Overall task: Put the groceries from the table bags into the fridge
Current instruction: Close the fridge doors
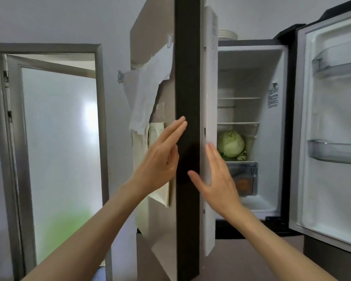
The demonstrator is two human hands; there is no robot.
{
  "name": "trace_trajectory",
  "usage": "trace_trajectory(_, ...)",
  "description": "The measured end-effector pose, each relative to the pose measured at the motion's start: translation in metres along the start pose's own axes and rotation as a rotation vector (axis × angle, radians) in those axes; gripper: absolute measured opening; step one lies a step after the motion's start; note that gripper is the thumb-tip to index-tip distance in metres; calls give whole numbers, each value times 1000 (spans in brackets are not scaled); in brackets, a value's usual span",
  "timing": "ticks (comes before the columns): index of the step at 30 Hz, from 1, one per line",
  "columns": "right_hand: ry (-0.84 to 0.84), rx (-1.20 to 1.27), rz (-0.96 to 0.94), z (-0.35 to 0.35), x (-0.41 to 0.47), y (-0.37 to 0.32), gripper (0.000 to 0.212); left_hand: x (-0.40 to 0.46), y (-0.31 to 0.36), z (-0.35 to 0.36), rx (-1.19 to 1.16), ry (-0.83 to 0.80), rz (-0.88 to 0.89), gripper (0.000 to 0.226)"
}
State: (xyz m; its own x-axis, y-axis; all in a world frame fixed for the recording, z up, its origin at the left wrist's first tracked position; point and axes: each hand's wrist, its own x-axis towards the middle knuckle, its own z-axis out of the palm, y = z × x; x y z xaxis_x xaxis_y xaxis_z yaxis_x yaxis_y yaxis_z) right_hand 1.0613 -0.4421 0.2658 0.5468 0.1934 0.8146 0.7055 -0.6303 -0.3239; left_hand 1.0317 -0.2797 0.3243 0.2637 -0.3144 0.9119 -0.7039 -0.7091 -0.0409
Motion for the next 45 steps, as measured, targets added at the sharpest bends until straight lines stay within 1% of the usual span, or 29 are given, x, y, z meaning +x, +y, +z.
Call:
trace_trajectory(2, -74, -121, -13, 6, -2, 5, 97, 1, -3, 14, 34, 61, -62, 53)
trace_trajectory(4, -112, -223, 8, 15, -1, 15, 99, -2, -9, 29, 101, 38, -174, 55)
trace_trajectory(7, -111, -243, 74, 20, 4, 39, 86, -13, -21, 48, 199, -111, -296, 56)
trace_trajectory(11, -197, -269, 151, 16, 14, 67, 77, -24, -36, 67, 259, -375, -497, 64)
trace_trajectory(14, -251, -304, 207, 17, 25, 87, 69, -27, -47, 86, 323, -563, -522, 72)
trace_trajectory(16, -287, -321, 234, 19, 32, 101, 65, -26, -53, 99, 359, -594, -508, 75)
trace_trajectory(20, -386, -392, 295, 24, 40, 134, 60, -18, -65, 118, 422, -579, -463, 78)
trace_trajectory(24, -423, -319, 385, 37, 40, 161, 57, -9, -87, 136, 480, -543, -415, 84)
trace_trajectory(27, -438, -238, 398, 37, 43, 172, 60, -2, -99, 152, 461, -513, -400, 96)
trace_trajectory(29, -454, -261, 390, 35, 49, 178, 62, -2, -104, 163, 439, -474, -407, 103)
trace_trajectory(32, -427, -297, 389, 38, 56, 185, 65, -3, -110, 172, 449, -421, -392, 103)
trace_trajectory(35, -367, -276, 445, 48, 60, 192, 66, 0, -115, 182, 459, -368, -383, 101)
trace_trajectory(39, -308, -193, 524, 59, 63, 203, 70, -2, -125, 195, 497, -276, -353, 111)
trace_trajectory(41, -312, -136, 575, 56, 62, 206, 76, -5, -128, 199, 511, -276, -340, 113)
trace_trajectory(43, -316, -187, 557, 53, 62, 207, 77, -6, -126, 198, 520, -271, -326, 111)
trace_trajectory(45, -309, -232, 517, 51, 61, 201, 74, -5, -119, 195, 529, -295, -343, 105)
